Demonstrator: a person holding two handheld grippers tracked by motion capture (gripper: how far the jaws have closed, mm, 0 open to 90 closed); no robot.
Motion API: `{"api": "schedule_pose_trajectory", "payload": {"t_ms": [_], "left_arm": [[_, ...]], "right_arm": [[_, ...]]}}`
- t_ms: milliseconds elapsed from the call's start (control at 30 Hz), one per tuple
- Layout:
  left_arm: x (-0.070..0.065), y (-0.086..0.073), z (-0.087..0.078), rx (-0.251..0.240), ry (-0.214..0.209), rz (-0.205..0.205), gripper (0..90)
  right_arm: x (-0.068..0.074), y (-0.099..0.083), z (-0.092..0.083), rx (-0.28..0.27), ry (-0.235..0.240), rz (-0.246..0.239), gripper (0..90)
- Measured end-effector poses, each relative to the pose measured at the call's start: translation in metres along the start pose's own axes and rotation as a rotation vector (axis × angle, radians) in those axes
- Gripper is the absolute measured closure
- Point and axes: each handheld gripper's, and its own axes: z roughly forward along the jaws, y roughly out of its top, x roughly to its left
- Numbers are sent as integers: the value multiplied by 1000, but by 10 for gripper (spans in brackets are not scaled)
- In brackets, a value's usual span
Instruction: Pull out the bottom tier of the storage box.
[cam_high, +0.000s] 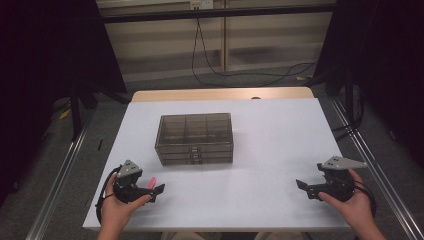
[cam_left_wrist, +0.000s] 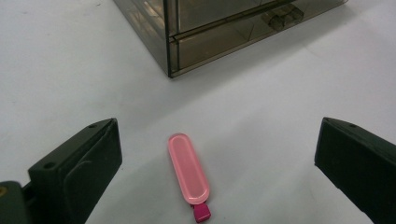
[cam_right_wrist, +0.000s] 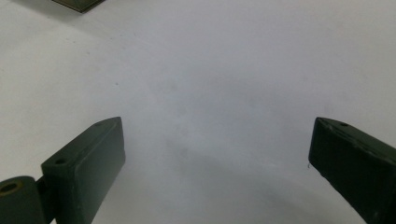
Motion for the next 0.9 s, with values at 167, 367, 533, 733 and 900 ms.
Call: {"api": "schedule_pose_trajectory", "payload": {"t_ms": [167,367,533,733,900], "left_arm": [[-1,-1,1,5,24,-28,1],[-3,1,2,-5,39,-36,1],[-7,6,3,-1,69,-30,1],[-14,9,5,10,82,-14,5],[-17,11,6,6,101,-16,8]], "right_arm": [[0,1,2,-4,5,0,37],[2,1,2,-10,3,-10,37],[3,1,0,-8,1,-10,37],[4,1,-2,-18,0,-15,37],[4,1,-2,-20,3,-10,37]]}}
